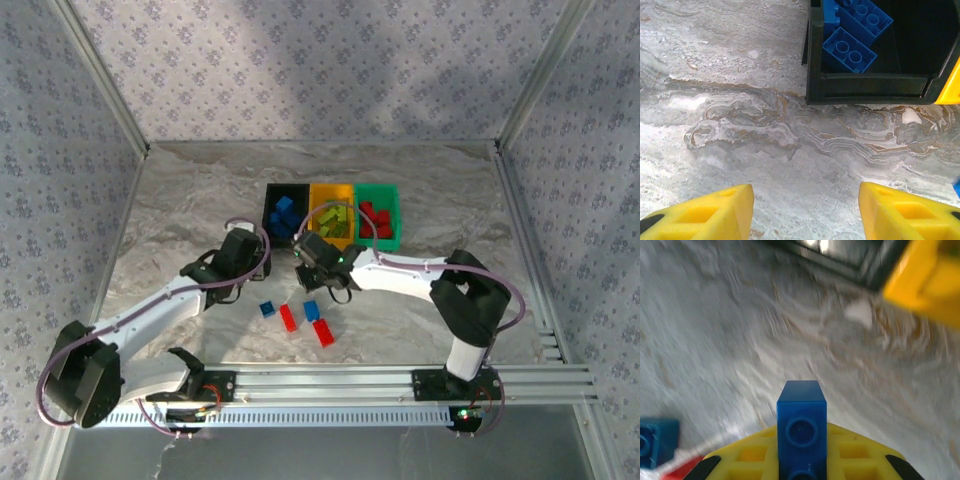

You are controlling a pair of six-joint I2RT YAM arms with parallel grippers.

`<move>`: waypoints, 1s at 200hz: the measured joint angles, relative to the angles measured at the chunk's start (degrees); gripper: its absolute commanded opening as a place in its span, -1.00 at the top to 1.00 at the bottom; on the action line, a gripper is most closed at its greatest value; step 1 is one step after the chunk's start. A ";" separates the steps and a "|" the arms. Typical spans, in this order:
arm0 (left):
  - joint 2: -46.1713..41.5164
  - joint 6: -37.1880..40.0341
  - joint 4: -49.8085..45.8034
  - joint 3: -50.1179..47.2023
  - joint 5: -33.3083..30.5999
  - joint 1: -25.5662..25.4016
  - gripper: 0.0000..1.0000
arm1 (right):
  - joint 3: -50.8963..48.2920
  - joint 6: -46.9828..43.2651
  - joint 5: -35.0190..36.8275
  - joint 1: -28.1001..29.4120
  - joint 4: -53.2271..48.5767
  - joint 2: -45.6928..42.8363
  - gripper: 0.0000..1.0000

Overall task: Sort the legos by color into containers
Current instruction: Place the lego in the container, then pick up the lego from the bottom-center of the table.

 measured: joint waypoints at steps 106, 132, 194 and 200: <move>-2.51 -3.52 0.09 -3.58 3.87 0.37 -0.14 | 26.45 -7.56 -5.40 -8.24 -4.37 13.99 0.05; -1.64 -3.52 0.07 -4.35 4.66 0.37 -0.14 | 17.66 -7.48 -5.53 -6.08 -4.50 8.87 0.04; 0.44 -3.50 0.17 -4.37 4.63 0.39 -0.13 | -0.33 -3.32 -2.12 4.42 -5.86 -3.72 -0.10; 0.83 -3.48 0.22 -4.35 4.55 0.37 -0.13 | -1.51 -2.47 -1.79 5.42 -6.03 -4.33 -0.10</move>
